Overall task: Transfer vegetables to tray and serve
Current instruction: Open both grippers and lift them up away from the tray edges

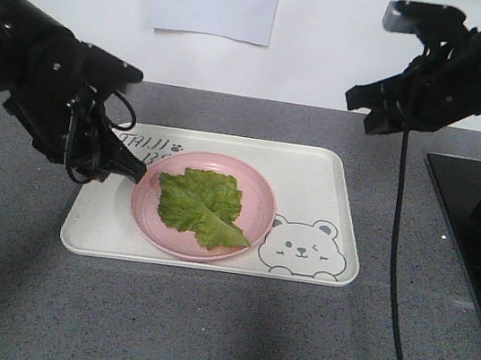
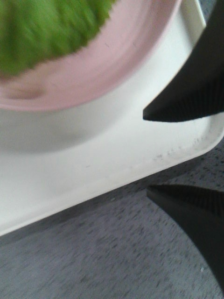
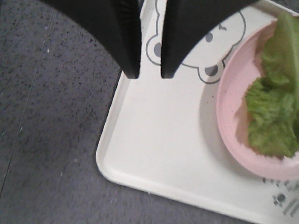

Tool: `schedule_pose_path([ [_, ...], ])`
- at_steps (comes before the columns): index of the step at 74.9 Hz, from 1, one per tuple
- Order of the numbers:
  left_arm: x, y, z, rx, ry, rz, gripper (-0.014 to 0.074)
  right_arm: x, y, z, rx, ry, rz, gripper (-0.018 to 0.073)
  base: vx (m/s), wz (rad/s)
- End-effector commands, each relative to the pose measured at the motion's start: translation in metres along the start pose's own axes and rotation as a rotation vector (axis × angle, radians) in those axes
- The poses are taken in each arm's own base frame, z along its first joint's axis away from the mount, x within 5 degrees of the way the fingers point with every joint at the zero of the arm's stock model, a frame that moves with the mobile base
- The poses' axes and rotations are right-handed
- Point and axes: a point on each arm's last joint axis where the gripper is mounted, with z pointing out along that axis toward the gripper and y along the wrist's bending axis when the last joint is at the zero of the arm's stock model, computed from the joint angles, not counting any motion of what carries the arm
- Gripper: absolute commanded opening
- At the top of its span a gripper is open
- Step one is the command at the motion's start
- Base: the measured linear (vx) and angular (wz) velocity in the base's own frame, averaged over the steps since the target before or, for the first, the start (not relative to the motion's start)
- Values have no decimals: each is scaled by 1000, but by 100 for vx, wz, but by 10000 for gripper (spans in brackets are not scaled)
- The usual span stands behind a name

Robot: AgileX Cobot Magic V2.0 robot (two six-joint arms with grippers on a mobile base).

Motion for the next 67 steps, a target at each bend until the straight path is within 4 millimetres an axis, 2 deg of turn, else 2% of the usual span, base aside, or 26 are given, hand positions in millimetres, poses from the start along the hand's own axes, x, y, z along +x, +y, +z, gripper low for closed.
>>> schedule_pose_path([
  [1, -10, 8, -58, 11, -255, -35, 202, -16, 11, -57, 2, -232, -52, -15, 0, 0],
  [15, -2, 19, -131, 47, -569, -85, -3, -13, 26, -117, -15, -404, -130, -6, 0, 0],
  [19, 4, 23, -154, 57, -649, -106, -8, -9, 29, -133, -6, -438, -159, -6, 0, 0],
  [25, 16, 28, -184, 71, -750, -137, -7, 1, 32, -147, 8, -494, -182, -6, 0, 0],
  [30, 29, 32, -208, 78, -827, -150, -7, 17, 36, -161, 14, -556, -181, -6, 0, 0],
  [36, 47, 37, -232, 80, -901, -155, -7, 47, 39, -165, 21, -582, -191, -6, 0, 0],
  [40, 61, 39, -241, 78, -943, -152, -7, 74, 41, -171, 32, -610, -206, -6, 0, 0],
  [49, 98, 37, -230, 89, -984, -142, -7, 139, 42, -166, 81, -653, -226, -6, 0, 0],
  [60, 163, 26, -173, 142, -938, -147, -7, 212, 42, -150, 108, -656, -230, -6, 0, 0],
  [67, 197, 20, -137, 168, -916, -150, -7, 246, 43, -136, 100, -622, -226, -6, 0, 0],
])
